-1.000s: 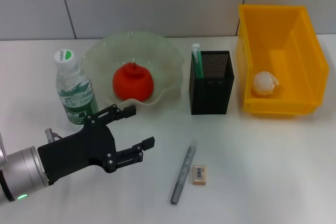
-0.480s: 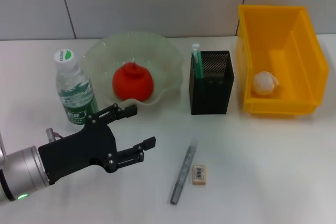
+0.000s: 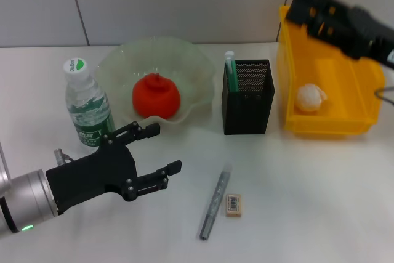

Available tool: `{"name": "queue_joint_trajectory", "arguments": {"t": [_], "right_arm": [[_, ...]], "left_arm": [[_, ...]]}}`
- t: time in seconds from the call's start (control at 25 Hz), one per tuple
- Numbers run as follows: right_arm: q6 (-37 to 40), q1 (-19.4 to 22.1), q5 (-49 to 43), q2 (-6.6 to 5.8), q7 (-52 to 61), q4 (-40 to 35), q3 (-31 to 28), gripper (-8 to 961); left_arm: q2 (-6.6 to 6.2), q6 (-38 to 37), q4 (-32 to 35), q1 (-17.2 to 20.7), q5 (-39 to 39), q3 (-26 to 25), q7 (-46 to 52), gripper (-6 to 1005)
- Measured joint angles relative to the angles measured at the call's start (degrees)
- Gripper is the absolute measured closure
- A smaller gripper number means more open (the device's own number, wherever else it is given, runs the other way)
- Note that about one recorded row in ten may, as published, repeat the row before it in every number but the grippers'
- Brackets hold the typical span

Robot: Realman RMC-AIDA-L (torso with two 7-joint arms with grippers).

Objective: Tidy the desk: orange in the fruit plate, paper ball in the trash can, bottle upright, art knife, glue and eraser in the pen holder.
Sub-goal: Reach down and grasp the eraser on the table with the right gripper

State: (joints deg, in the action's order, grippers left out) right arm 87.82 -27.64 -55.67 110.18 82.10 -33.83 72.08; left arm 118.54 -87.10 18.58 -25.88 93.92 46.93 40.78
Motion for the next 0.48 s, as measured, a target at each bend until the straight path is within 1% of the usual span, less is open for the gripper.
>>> {"name": "queue_joint_trajectory", "arguments": {"t": [0.12, 0.16, 0.2, 0.28, 0.32, 0.36, 0.48], "right_arm": [[2.03, -0.55, -9.51, -0.43, 4.26, -1.27, -2.95, 150], [3.71, -0.76, -15.04, -0.56, 6.1, -3.05, -4.4, 150], [3.71, -0.76, -15.04, -0.56, 6.1, -3.05, -4.4, 150], [4.84, -0.83, -19.45, -0.59, 7.11, -4.77, -5.52, 150], [5.36, -0.9, -23.81, -0.6, 8.36, -6.02, -6.28, 150], [5.36, -0.9, -23.81, -0.6, 8.36, -6.02, -6.28, 150], [5.41, -1.58, -29.98, -0.51, 10.78, -6.42, -6.54, 149]], "left_arm": [[-0.01, 0.04, -0.02, -0.06, 0.01, 0.0, 0.0, 214], [-0.01, 0.04, -0.02, -0.06, 0.03, 0.0, 0.0, 214], [-0.01, 0.04, -0.02, -0.06, 0.03, 0.0, 0.0, 214], [0.0, 0.05, 0.03, -0.06, 0.03, 0.0, -0.03, 214], [0.01, 0.06, 0.09, -0.05, 0.03, 0.0, -0.06, 214], [0.01, 0.06, 0.09, -0.05, 0.03, 0.0, -0.06, 214], [0.02, 0.09, 0.11, -0.26, -0.03, 0.0, -0.07, 214]]}}
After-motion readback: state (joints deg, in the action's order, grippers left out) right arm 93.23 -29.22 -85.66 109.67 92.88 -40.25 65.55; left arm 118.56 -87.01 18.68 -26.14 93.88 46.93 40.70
